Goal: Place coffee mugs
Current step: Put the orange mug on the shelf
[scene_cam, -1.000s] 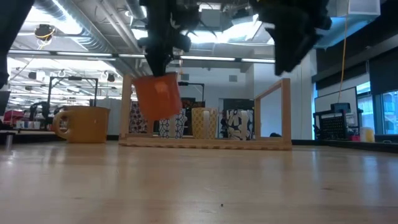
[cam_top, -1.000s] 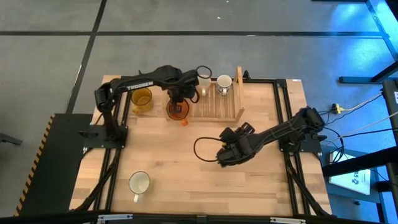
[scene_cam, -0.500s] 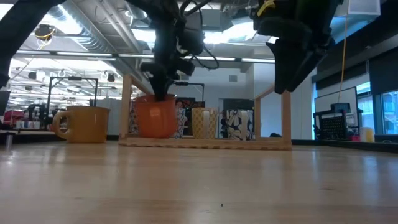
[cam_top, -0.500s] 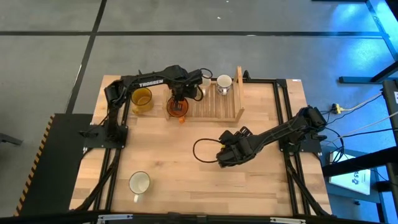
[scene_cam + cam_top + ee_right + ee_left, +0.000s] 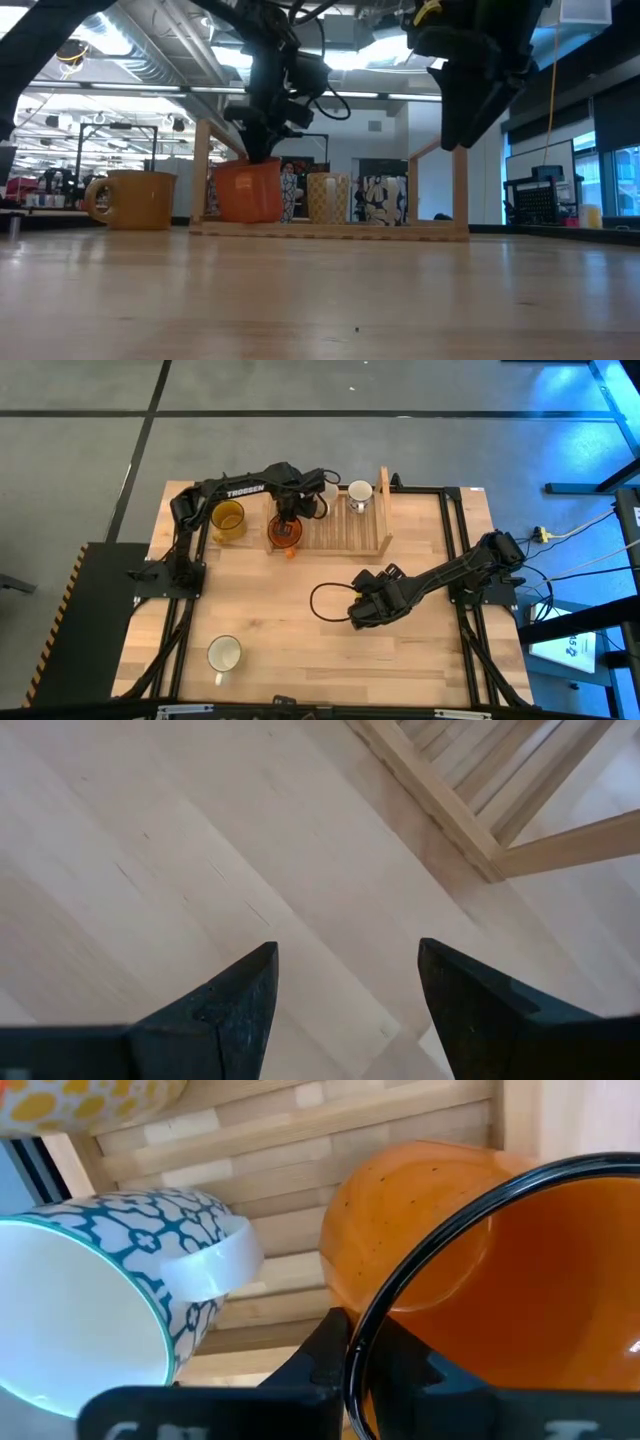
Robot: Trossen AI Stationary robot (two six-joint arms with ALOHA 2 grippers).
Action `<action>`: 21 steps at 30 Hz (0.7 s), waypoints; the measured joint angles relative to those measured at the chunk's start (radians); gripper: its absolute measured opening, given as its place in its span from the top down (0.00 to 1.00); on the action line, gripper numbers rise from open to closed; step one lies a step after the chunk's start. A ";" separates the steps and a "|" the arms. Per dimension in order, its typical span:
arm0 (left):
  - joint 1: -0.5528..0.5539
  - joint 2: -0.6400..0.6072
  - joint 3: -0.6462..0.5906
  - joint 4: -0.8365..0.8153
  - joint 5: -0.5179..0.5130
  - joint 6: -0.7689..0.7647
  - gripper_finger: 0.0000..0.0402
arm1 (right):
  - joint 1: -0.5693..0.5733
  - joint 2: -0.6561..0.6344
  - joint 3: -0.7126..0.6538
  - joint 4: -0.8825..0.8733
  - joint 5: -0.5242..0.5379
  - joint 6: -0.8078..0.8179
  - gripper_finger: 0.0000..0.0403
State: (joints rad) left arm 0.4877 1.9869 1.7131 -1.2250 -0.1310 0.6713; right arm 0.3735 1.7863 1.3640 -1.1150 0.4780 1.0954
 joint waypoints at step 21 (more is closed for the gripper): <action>-0.021 -0.008 -0.003 0.029 -0.082 -0.035 0.75 | 0.000 0.000 0.000 0.019 -0.009 -0.001 0.43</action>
State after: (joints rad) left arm 0.4665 1.9793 1.7100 -1.1961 -0.2134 0.6365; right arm 0.3737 1.7863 1.3640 -1.0964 0.4694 1.0946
